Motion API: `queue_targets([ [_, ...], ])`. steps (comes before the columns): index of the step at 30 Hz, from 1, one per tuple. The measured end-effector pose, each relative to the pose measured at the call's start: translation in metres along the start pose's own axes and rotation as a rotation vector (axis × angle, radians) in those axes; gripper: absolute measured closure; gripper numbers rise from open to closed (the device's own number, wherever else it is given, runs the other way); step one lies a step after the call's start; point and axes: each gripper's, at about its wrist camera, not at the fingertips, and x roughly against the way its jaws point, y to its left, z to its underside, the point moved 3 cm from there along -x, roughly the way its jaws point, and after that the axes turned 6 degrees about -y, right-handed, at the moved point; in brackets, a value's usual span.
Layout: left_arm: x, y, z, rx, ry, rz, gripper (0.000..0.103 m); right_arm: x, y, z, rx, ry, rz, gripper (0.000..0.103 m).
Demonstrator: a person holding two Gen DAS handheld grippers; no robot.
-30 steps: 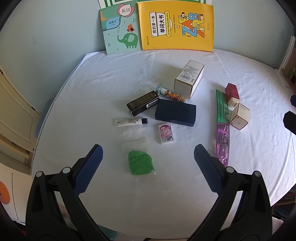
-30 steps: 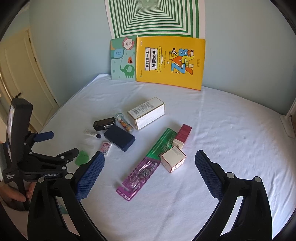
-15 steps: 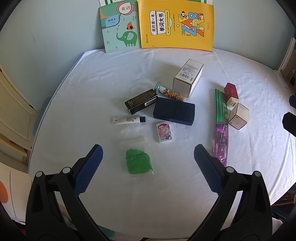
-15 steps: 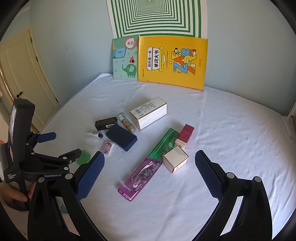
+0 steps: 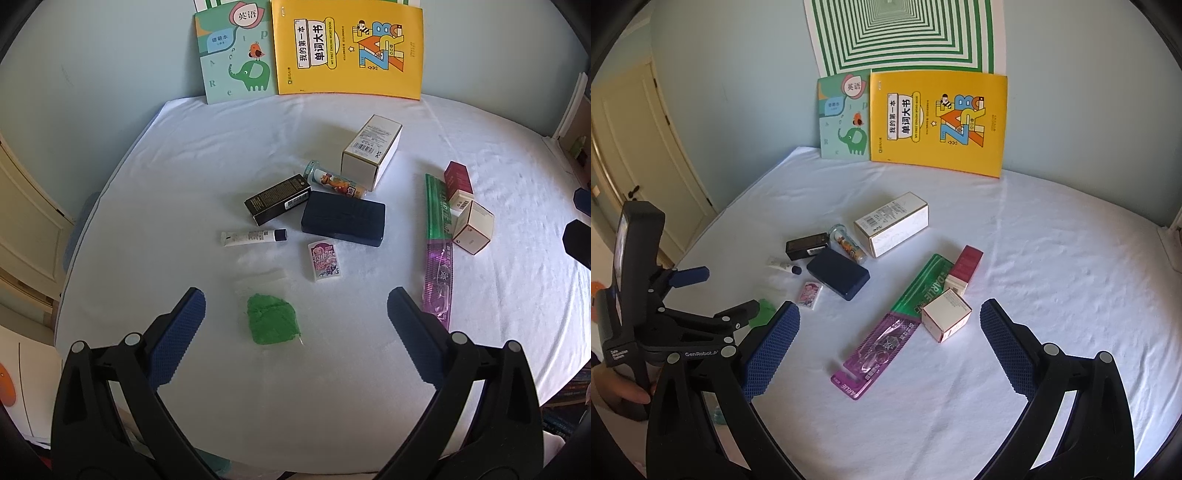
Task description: Collect trash
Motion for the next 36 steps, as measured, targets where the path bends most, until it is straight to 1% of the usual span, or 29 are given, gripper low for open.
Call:
queue_targets([
  [8, -0.0008, -0.0005, 0.0003, -0.001, 0.006, 0.002, 0.006, -0.0035, -0.0013, 0.0006, -0.005, 0.017, 0.006, 0.006],
  [36, -0.0037, -0.0011, 0.0011, -0.005, 0.017, 0.001, 0.006, -0.0079, 0.0011, 0.0026, 0.0, 0.038, -0.023, 0.006],
])
